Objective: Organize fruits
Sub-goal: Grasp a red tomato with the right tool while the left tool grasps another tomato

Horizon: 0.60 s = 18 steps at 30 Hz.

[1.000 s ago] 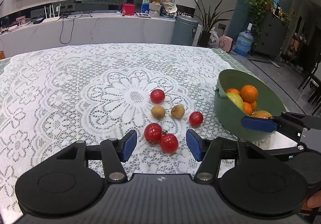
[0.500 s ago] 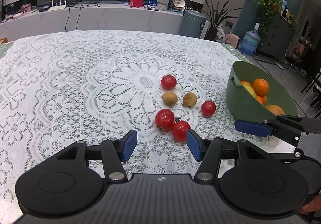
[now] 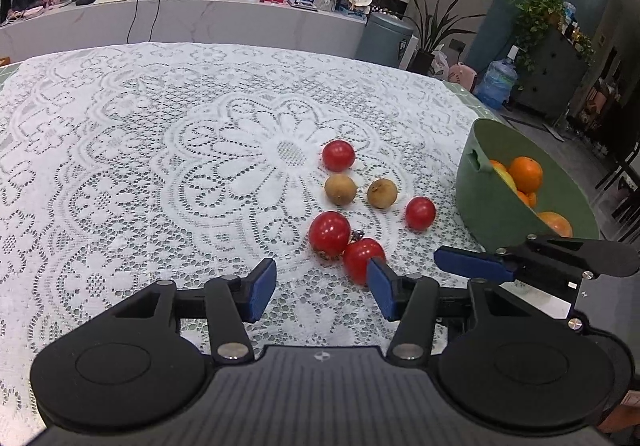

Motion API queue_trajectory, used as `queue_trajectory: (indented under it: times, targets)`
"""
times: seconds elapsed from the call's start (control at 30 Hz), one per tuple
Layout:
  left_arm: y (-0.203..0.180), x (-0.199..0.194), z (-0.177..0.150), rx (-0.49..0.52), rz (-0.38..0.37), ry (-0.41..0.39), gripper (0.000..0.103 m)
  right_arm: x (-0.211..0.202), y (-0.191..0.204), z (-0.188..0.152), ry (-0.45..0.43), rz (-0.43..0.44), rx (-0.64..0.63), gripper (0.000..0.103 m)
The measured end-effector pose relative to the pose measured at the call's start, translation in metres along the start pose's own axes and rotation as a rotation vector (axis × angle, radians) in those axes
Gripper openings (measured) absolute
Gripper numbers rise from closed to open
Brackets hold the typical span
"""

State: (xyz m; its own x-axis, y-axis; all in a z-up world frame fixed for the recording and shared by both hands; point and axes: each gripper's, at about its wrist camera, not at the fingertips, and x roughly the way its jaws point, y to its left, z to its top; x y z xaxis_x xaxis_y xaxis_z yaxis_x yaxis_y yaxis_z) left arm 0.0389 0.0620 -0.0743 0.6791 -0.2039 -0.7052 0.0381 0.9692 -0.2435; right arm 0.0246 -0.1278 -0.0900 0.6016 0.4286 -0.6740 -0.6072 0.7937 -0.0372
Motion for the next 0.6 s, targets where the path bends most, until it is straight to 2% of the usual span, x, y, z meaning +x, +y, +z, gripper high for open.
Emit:
queue_trajectory:
  times: [0.27, 0.43, 0.53, 0.6]
  targets:
    - [0.009, -0.002, 0.005, -0.015, 0.033, -0.006, 0.061, 0.019, 0.003, 0.011, 0.007, 0.023, 0.000, 0.032]
    - [0.013, -0.001, 0.008, -0.022, 0.024, -0.010, 0.060, 0.029, 0.004, 0.013, 0.021, 0.039, 0.006, 0.032]
    - [0.013, 0.001, 0.010, -0.018, 0.013, -0.007, 0.059, 0.032, 0.003, 0.012, 0.030, 0.047, 0.011, 0.025]
    - [0.011, 0.003, 0.010, -0.012, 0.008, -0.006, 0.059, 0.033, 0.002, 0.012, 0.028, 0.052, 0.013, 0.025]
